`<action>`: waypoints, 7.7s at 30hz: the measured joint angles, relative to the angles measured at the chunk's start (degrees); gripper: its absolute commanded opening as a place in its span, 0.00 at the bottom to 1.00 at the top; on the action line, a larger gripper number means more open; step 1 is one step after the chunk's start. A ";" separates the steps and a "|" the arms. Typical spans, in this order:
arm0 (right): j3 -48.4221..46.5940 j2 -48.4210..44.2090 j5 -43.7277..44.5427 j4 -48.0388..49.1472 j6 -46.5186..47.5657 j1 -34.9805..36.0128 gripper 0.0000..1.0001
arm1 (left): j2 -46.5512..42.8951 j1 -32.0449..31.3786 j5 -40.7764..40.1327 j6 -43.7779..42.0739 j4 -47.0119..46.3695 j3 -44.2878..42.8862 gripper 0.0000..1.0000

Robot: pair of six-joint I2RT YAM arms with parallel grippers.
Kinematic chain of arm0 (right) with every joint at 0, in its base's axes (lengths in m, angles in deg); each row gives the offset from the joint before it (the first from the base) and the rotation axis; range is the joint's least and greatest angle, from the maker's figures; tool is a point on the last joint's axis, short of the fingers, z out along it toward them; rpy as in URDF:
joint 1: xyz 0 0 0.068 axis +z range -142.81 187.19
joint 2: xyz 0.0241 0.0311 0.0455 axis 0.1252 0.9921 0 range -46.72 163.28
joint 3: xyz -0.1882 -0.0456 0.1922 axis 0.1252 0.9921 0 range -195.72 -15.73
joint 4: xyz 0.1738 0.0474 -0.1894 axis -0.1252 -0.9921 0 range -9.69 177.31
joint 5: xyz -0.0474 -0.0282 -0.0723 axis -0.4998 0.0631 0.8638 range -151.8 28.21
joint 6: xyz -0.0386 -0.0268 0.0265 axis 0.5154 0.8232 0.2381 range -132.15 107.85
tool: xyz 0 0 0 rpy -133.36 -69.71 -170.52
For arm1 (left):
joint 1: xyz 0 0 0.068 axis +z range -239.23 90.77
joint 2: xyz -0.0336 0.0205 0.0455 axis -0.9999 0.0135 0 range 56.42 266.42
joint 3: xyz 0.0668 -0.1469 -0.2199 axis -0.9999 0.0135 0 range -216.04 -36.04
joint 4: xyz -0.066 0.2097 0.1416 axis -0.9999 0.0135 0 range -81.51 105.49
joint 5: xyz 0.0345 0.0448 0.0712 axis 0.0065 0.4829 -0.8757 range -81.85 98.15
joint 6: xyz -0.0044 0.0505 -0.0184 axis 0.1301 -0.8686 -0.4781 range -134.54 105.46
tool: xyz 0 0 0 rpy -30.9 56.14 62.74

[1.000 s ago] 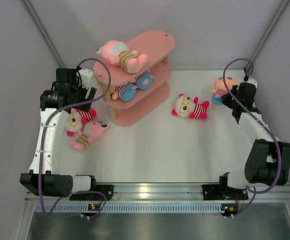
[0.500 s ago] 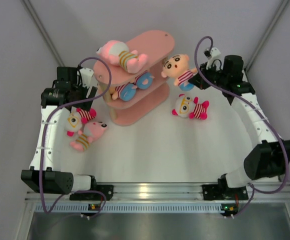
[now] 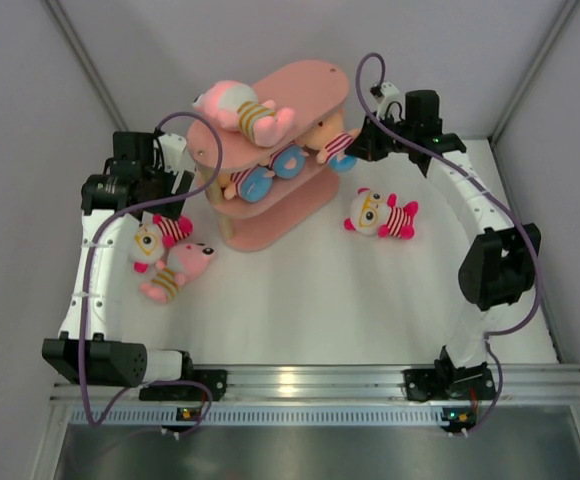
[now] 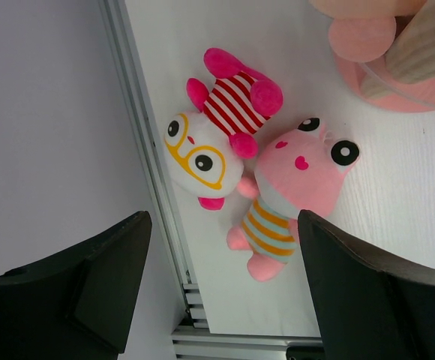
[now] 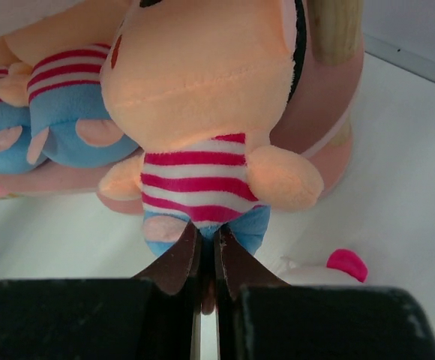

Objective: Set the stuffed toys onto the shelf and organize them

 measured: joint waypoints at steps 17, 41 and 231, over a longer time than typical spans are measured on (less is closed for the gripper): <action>-8.81 10.58 -0.50 7.41 -10.43 1.84 0.02 | 0.59 0.00 -0.20 0.00 0.00 0.00 0.84; -4.46 2.19 6.69 8.61 -10.62 1.68 0.77 | 0.44 0.59 -0.92 -0.46 -0.44 3.06 0.85; -39.32 23.37 -18.56 23.21 -30.08 -0.09 0.86 | -3.56 21.18 31.56 13.90 -0.79 10.80 0.86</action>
